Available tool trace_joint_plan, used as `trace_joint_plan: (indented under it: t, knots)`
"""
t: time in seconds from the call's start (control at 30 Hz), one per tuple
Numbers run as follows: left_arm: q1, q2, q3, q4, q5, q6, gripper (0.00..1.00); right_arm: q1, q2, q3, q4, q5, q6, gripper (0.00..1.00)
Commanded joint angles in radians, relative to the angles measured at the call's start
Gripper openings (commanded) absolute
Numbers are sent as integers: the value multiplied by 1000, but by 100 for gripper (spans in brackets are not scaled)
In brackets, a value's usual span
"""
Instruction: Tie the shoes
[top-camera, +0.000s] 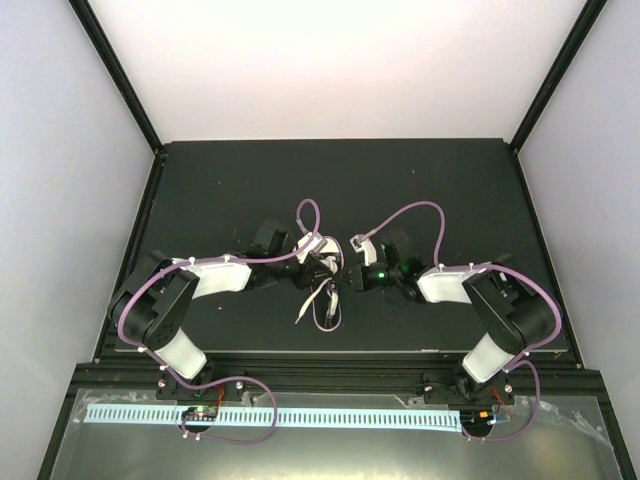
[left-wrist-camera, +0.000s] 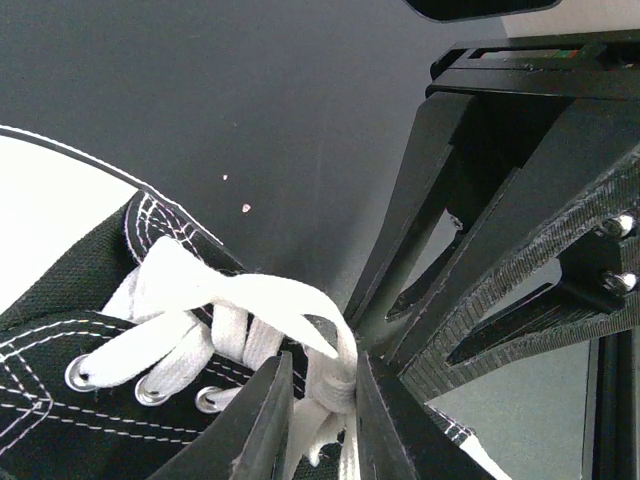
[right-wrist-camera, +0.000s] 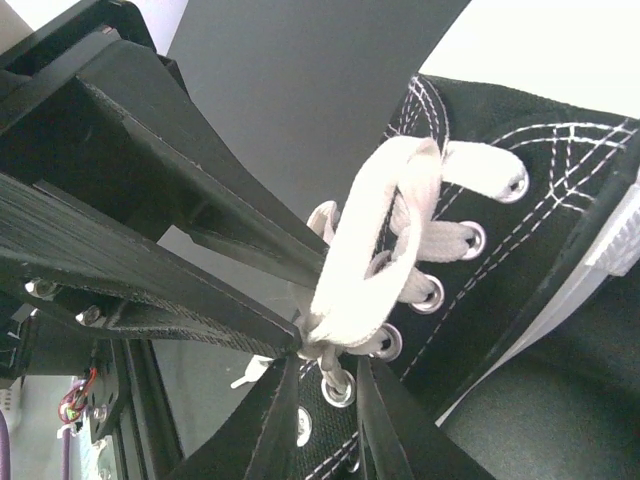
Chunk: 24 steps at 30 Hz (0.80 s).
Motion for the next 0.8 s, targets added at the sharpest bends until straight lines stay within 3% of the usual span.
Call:
trace_joint_plan:
  t: [0.0,0.13,0.37,0.77]
  knots:
    - [-5,-26,1,27,-6,19,19,9,17,34,41,-8,-10,20]
    - [-5,-28,0,25,-7,21,18,10,26,47,41,-8,-13,17]
    - [-4,-31,0,25,-7,21,17,9,23,42,48,-11,-20,2]
    - [-4,-50,-13,30,-40,13,15,9,-74,-30,34,89,-31,2]
